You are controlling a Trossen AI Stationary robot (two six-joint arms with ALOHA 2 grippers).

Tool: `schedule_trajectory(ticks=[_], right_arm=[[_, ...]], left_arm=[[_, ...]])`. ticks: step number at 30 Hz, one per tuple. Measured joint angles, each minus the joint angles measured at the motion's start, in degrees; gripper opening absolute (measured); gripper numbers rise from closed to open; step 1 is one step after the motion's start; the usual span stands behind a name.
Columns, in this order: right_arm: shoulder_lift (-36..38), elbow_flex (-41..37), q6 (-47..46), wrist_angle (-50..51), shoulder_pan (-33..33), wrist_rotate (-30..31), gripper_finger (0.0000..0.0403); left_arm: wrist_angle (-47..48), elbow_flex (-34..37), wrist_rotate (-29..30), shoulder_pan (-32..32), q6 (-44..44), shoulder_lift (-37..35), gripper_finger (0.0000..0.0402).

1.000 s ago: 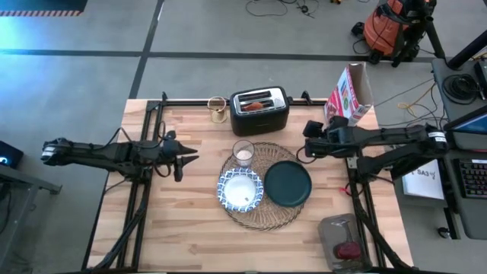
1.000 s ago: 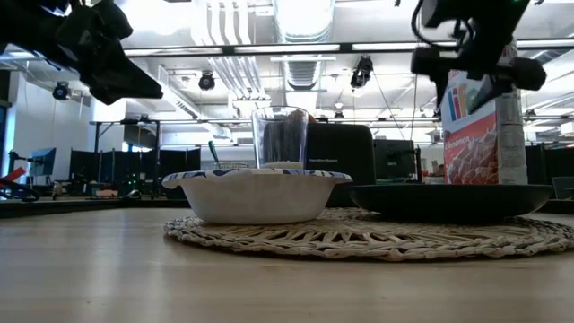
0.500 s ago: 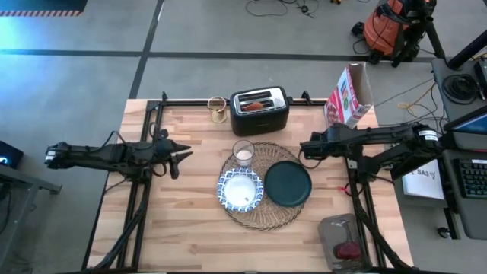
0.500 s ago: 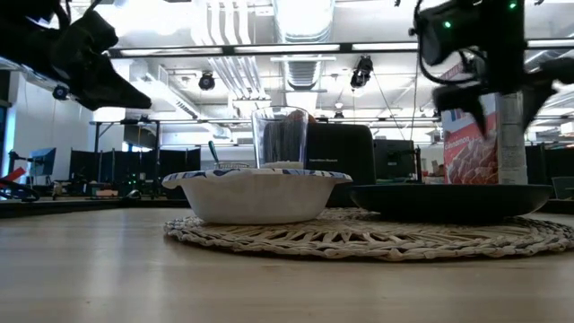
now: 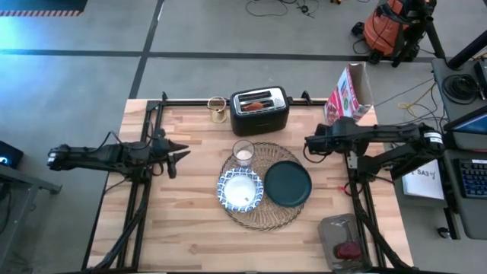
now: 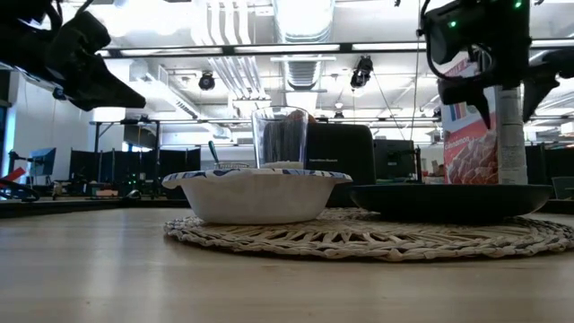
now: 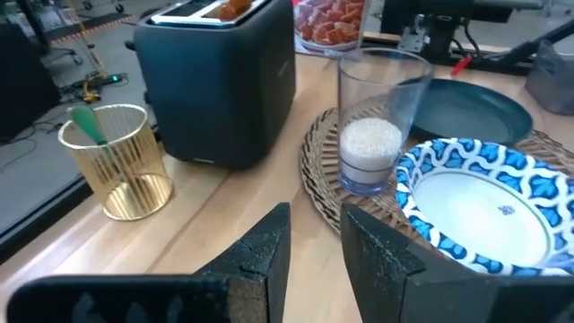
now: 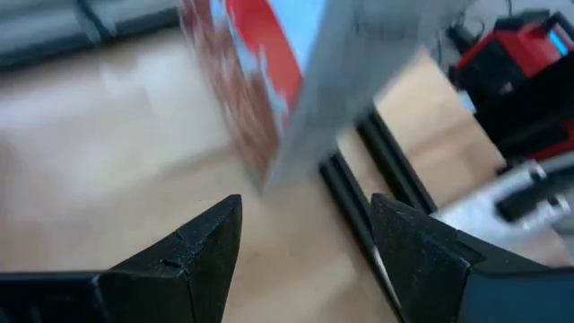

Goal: Arrange a breakfast setting
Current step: Pour the cereal into the white and blue bowl

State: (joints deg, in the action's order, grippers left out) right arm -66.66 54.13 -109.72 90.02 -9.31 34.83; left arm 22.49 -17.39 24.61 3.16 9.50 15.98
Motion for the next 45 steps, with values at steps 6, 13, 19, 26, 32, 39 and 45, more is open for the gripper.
schedule_trajectory(ticks=[6,13,19,26,32,39,45], right_arm=[[0.69,0.0,3.25,0.01,-4.04,2.44,0.0237],[0.67,0.0,10.07,0.02,-8.58,2.28,0.0237],[0.6,0.0,16.01,-0.18,-13.51,6.04,0.0237],[0.6,0.19,21.41,-7.18,-14.37,10.18,0.0238],[0.57,1.51,31.02,-18.97,-14.37,10.39,0.0237],[0.23,2.73,37.44,-25.82,-14.37,9.87,0.0238],[-0.91,2.44,39.38,-25.65,-14.37,11.1,0.0238]], left_arm=[[-0.35,0.02,-2.01,0.02,0.13,0.21,0.0083],[-0.41,0.02,-2.12,0.02,0.22,-0.3,0.0083],[-0.45,0.02,-2.11,0.0,0.22,-0.28,0.0083],[-1.45,0.02,-1.87,0.0,0.5,-0.09,0.0083],[-2.91,0.02,-1.69,0.0,0.08,0.84,0.0083],[-3.47,0.02,-1.67,0.0,0.06,1.56,0.0083],[-3.47,0.02,-1.65,0.0,0.0,1.56,0.0083]])
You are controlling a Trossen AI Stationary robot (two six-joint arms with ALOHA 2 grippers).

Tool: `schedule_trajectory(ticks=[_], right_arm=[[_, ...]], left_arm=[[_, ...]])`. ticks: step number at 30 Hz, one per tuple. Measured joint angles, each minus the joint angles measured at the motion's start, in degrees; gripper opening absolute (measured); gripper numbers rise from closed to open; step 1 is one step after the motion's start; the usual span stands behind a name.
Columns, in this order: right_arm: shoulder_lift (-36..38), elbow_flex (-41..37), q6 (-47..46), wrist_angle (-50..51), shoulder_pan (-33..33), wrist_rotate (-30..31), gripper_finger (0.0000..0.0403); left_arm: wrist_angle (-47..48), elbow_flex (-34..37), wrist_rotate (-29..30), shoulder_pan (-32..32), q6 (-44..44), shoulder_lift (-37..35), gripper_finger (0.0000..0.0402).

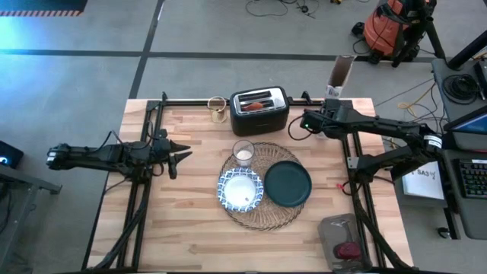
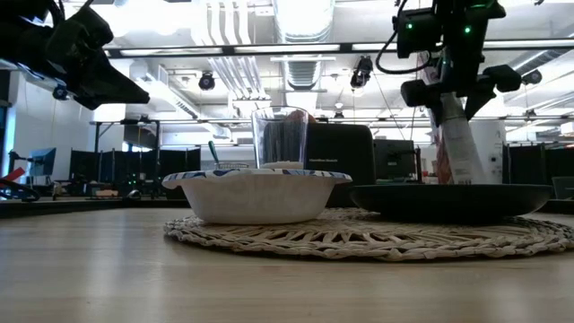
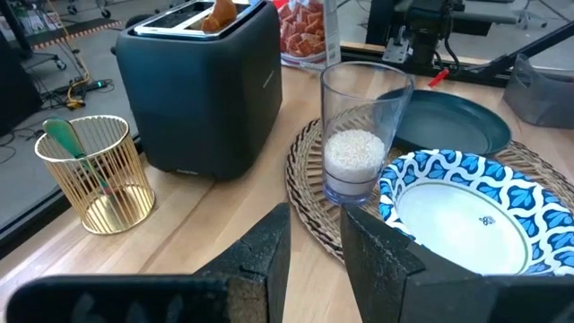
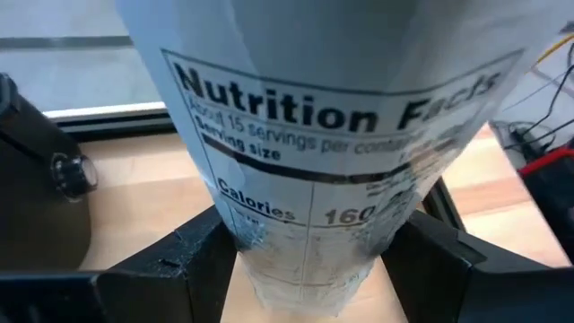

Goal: Arrange a breakfast setting
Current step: Pour the cereal into the white and blue bowl

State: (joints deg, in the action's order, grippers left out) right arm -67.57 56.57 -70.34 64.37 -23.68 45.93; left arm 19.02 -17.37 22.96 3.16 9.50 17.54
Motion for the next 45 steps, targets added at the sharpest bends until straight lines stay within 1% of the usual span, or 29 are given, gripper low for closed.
schedule_trajectory(ticks=[4,14,18,24,27,31,38,40,45], right_arm=[[-1.65,-0.68,0.12,0.01,-0.76,3.82,0.0237],[-6.47,-1.11,2.88,-0.23,-5.24,5.41,0.0232],[-7.23,-1.11,4.03,-0.25,-5.73,5.71,0.0211],[-7.36,-1.11,5.27,-0.23,-5.95,5.97,0.0157],[-7.12,-1.13,6.42,-0.23,-5.99,5.92,0.0139],[-7.52,-1.13,6.99,-0.23,-5.99,6.19,0.0133],[-9.49,-1.11,8.0,-0.21,-5.92,7.08,0.0141],[-9.66,-1.1,8.57,-0.21,-5.92,7.06,0.0133],[-9.14,-1.13,10.43,-0.23,-5.92,6.94,0.0095]], left_arm=[[0.01,0.0,-0.04,0.0,0.0,0.0,0.0083],[-0.28,0.0,-1.49,0.0,0.0,0.0,0.0083],[-1.02,0.0,-1.51,0.0,0.0,0.0,0.0083],[-1.94,0.0,-1.51,0.0,0.0,0.48,0.0083],[-2.76,0.0,-1.53,0.0,0.0,1.18,0.0083],[-3.74,0.0,-1.55,0.0,0.0,2.18,0.0083],[-6.04,0.0,-1.57,0.0,0.0,3.45,0.0083],[-6.55,0.0,-1.68,0.0,0.0,3.8,0.0083],[-7.79,0.0,-2.16,0.0,0.0,4.43,0.0083]])
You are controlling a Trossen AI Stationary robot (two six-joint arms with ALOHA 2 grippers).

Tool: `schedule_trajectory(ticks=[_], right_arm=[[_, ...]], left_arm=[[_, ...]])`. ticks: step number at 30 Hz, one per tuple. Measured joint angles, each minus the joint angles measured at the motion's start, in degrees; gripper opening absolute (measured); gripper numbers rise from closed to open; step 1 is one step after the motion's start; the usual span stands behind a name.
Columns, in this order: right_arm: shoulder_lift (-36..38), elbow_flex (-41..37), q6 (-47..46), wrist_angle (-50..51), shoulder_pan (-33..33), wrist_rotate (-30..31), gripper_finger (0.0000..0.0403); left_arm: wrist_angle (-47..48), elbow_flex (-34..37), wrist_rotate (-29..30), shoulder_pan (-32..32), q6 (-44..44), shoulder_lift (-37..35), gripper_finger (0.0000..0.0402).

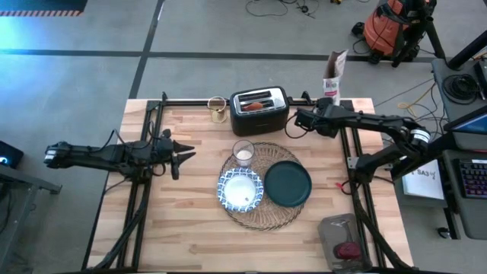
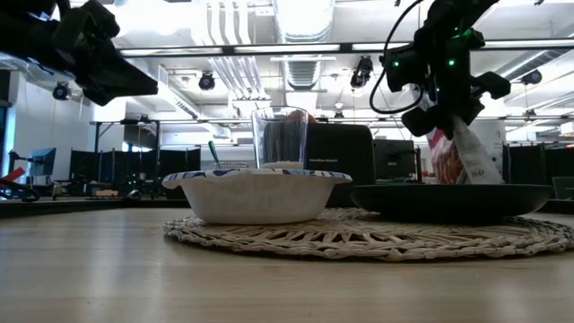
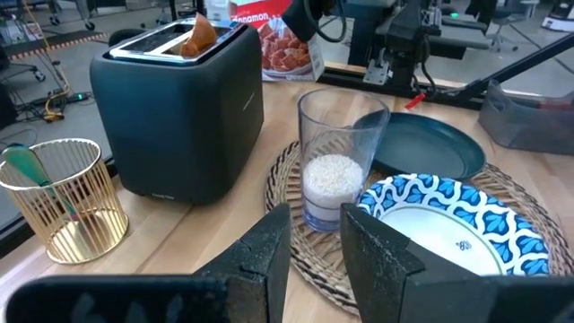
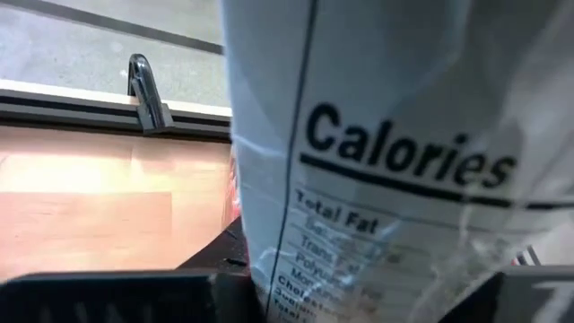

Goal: Arrange a breakfast setting
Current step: Pour the cereal into the white and blue bowl

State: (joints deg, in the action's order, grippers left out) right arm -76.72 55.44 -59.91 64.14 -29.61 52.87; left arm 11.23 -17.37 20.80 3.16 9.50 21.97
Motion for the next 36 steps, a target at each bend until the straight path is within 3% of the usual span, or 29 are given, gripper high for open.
schedule_trajectory(ticks=[12,20,27,36], right_arm=[[1.65,-0.24,-2.27,0.44,-0.09,-0.78,0.0102],[2.24,-0.26,3.34,0.09,0.17,-1.27,0.0086],[5.17,1.04,9.6,1.08,3.63,-4.98,0.0085],[14.87,3.66,12.96,5.99,9.37,-13.52,0.0084]], left_arm=[[-2.3,0.0,-0.55,0.01,0.59,1.81,0.0083],[-4.3,0.0,-0.47,0.02,0.97,2.74,0.0083],[-10.39,0.0,-0.33,0.0,1.14,2.84,0.0083],[-13.26,0.0,-0.15,0.0,2.67,2.82,0.0083]])
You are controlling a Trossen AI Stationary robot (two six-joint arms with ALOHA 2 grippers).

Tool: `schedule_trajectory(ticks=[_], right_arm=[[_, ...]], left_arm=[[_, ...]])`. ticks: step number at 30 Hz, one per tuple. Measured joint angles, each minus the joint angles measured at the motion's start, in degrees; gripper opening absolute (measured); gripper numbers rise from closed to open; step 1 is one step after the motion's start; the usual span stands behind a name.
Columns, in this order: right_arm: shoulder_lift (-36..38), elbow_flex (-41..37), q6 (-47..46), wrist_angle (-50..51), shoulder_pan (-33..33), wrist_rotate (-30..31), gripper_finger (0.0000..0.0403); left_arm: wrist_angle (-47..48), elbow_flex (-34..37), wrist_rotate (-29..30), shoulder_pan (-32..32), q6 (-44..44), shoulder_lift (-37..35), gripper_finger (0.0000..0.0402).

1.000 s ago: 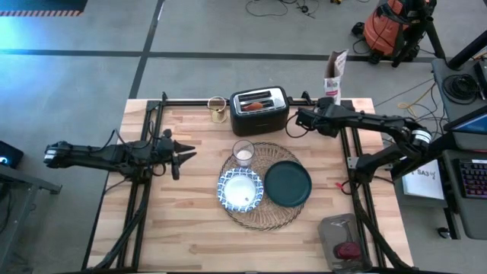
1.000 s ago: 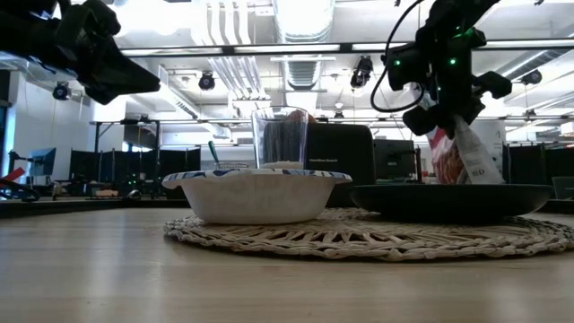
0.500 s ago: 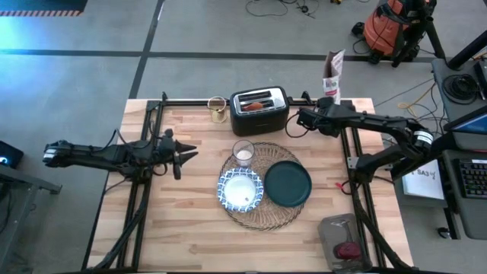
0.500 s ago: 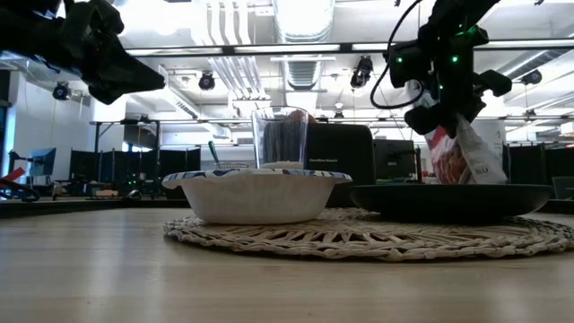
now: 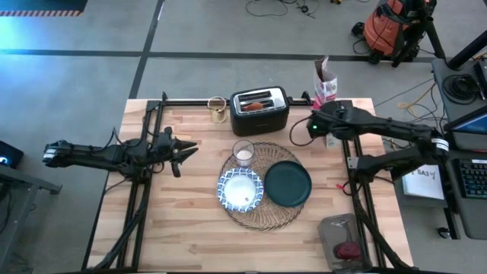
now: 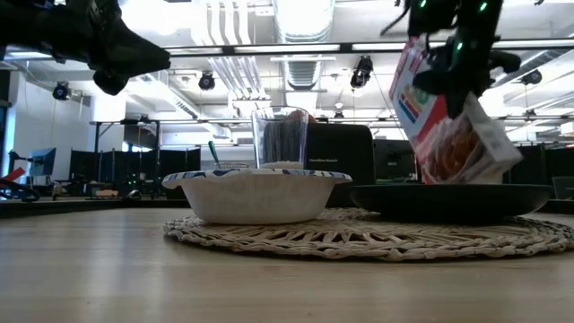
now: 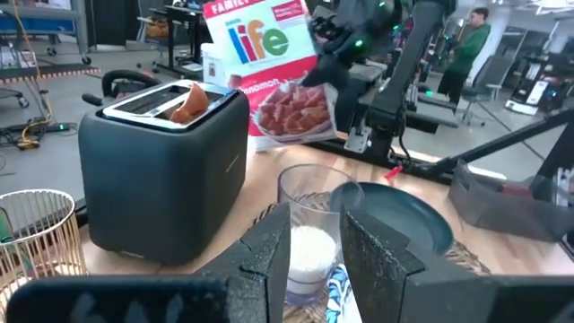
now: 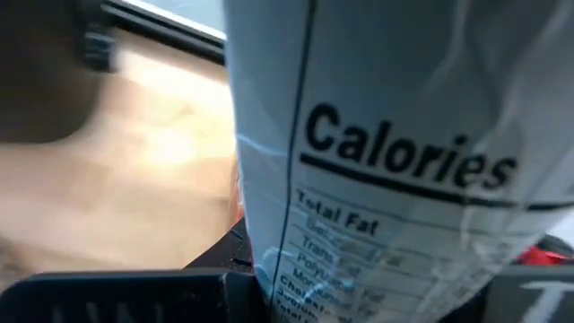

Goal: Arrange a breakfast setting
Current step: Pour the cereal into the white and blue bowl

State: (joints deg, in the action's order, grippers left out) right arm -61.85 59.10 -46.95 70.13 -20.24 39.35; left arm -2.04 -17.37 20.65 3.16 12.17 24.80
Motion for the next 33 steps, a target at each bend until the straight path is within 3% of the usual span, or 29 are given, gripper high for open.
schedule_trajectory(ticks=[5,10,14,21,33], right_arm=[[5.96,2.82,3.13,0.64,2.14,-6.53,0.0084],[9.01,7.6,5.93,2.36,2.35,-19.45,0.0084],[8.25,12.54,7.04,7.45,2.37,-28.77,0.0084],[4.87,23.04,8.31,18.79,2.37,-34.79,0.0083],[0.89,28.91,14.58,19.92,2.71,-54.14,0.0083]], left_arm=[[-0.89,0.0,2.99,0.0,0.43,0.0,0.0083],[-2.4,0.0,5.0,0.0,0.66,0.0,0.0083],[-2.65,0.0,4.98,0.0,1.64,0.0,0.0083],[-2.82,0.0,5.33,0.0,4.13,0.15,0.0083],[-2.85,0.0,7.97,0.0,4.79,-0.04,0.0083]])
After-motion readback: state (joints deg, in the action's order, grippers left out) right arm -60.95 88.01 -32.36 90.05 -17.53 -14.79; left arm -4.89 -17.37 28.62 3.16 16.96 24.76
